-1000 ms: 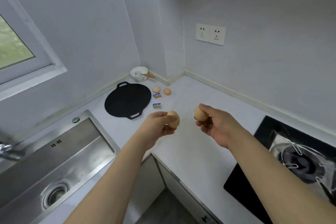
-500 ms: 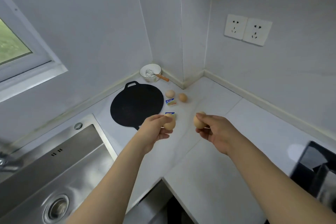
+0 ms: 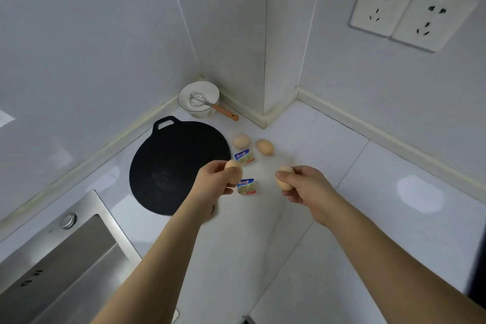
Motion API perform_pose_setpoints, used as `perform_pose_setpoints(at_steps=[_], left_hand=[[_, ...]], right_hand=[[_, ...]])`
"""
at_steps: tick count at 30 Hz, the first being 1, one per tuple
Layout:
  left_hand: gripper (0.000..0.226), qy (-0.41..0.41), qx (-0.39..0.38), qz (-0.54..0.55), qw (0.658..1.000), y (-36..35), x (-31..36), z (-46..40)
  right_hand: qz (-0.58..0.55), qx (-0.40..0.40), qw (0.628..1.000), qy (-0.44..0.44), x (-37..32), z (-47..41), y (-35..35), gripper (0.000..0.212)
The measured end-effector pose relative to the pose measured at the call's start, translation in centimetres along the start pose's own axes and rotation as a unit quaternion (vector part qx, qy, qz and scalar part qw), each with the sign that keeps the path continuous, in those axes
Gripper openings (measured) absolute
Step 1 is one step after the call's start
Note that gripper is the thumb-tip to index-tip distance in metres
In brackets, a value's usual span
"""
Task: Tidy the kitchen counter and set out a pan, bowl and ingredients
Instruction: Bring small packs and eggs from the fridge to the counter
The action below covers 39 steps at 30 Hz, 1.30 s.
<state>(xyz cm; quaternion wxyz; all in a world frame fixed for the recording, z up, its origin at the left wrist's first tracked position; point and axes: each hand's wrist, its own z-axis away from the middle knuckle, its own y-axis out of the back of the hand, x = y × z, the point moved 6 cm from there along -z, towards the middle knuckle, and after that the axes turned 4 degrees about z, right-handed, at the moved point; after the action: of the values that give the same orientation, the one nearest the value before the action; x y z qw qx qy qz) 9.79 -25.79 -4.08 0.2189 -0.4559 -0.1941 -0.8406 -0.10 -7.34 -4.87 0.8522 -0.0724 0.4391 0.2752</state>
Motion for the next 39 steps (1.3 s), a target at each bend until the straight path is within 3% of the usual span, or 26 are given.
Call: perform_pose_setpoints(at_steps=[6, 14, 26, 39], left_hand=[[0.019, -0.007, 0.034, -0.163, 0.986, 0.2, -1.2, -5.1], [0.024, 0.024, 0.074, -0.265, 0.961, -0.7, -2.5, -8.9], [0.036, 0.022, 0.081, -0.366, 0.927, -1.2, -3.6, -10.6], [0.048, 0.019, 0.081, -0.396, 0.914, -1.7, -3.7, -11.0]], right_hand=[[0.126, 0.05, 0.991, 0.006, 0.8, -5.9, -1.7, 0.03], [0.323, 0.055, 0.944, 0.05, 0.0, -9.9, -3.5, 0.035], [0.386, 0.059, 0.917, 0.077, 0.8, -12.5, -5.2, 0.033], [0.405, 0.075, 0.906, 0.095, 0.9, -12.5, -5.5, 0.041]])
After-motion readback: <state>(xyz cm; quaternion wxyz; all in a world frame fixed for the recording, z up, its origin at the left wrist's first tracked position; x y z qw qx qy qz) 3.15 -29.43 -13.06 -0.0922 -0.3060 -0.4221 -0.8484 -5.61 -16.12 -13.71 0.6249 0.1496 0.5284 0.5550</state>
